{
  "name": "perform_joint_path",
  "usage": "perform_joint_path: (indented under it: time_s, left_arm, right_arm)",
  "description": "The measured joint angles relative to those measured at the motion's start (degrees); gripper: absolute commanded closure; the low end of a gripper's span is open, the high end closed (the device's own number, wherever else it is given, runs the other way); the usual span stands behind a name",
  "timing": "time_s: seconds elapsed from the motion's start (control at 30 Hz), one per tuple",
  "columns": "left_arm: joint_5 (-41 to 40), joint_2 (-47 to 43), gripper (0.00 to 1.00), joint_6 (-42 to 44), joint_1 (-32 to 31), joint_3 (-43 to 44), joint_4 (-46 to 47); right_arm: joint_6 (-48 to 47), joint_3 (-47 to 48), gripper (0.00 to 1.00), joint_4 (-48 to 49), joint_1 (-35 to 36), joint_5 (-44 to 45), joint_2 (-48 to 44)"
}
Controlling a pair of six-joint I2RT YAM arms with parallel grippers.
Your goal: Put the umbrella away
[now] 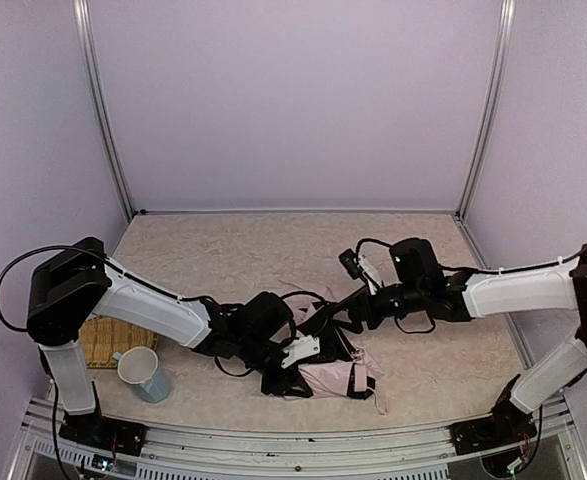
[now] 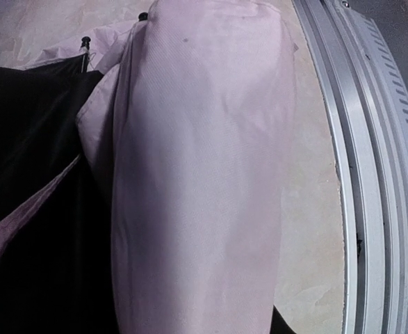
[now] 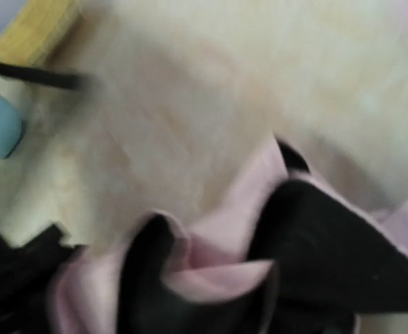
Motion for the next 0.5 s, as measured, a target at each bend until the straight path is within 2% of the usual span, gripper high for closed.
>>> perform_joint_path:
  time_s: [0.13,0.23,0.33,0.5]
  left_arm:
    - [4.11,2.14,0.95,-0.31,1.36,3.13,-3.37]
    - [6.21,3.41,0.95,-0.31,2.21,5.18,-5.75]
    - [8.55,4.31,0.95,-0.33,3.26,6.29,-7.3]
    - [11.91,5.49,0.94,-0.33,4.55,7.39,-8.52]
  right_arm:
    - [-6.05,-4.57,0.29,-2.62,3.13,8.04,-13.03]
    - [-13.7,-6.88,0.29,-6.25,12.35,16.15,-19.45]
    - [-19.96,-8.66,0.29,-9.27,20.68,21.75,-22.51]
    - [-28.59,-11.34,0.26,-13.68,29.29,31.56,-24.0]
